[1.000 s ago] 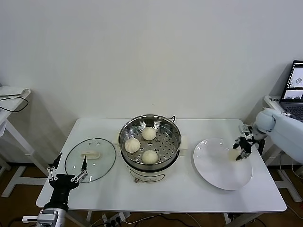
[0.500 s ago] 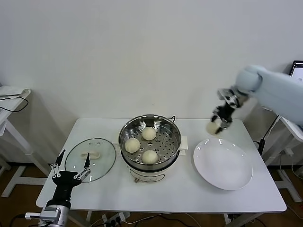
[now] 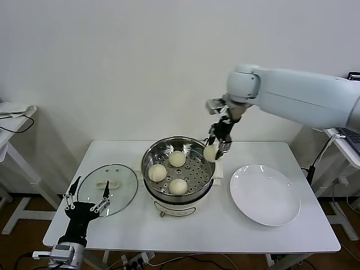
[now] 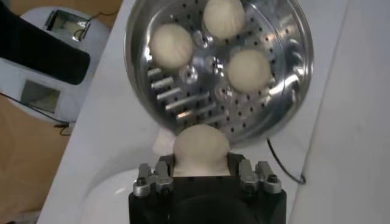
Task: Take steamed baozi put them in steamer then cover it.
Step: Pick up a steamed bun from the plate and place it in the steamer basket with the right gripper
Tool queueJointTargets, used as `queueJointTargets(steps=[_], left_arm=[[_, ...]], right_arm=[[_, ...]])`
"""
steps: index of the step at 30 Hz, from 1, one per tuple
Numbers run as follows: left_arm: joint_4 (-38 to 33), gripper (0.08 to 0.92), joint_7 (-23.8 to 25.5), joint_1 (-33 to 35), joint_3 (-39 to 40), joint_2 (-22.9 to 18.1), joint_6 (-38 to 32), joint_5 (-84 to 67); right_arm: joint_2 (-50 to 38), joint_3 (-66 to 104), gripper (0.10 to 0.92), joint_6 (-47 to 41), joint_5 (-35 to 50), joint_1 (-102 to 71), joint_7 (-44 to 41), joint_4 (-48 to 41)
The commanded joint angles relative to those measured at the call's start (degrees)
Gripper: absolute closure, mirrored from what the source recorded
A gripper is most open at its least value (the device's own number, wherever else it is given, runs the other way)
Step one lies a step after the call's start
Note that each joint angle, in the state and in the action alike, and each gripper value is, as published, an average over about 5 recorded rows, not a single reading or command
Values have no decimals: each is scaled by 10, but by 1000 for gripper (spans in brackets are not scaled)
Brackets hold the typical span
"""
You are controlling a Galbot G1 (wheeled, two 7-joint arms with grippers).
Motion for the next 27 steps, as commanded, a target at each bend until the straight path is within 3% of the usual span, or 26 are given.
queueJointTargets(steps=[1,27], left_arm=[[1,177,0,-1,-1,1,0,0],[-1,177,-2,9,-16,-2,-5,-1]], right_arm=[[75,-25,440,-27,24,-29,38,-6],[103,-32,439,-22,-30,-87,43,-67]])
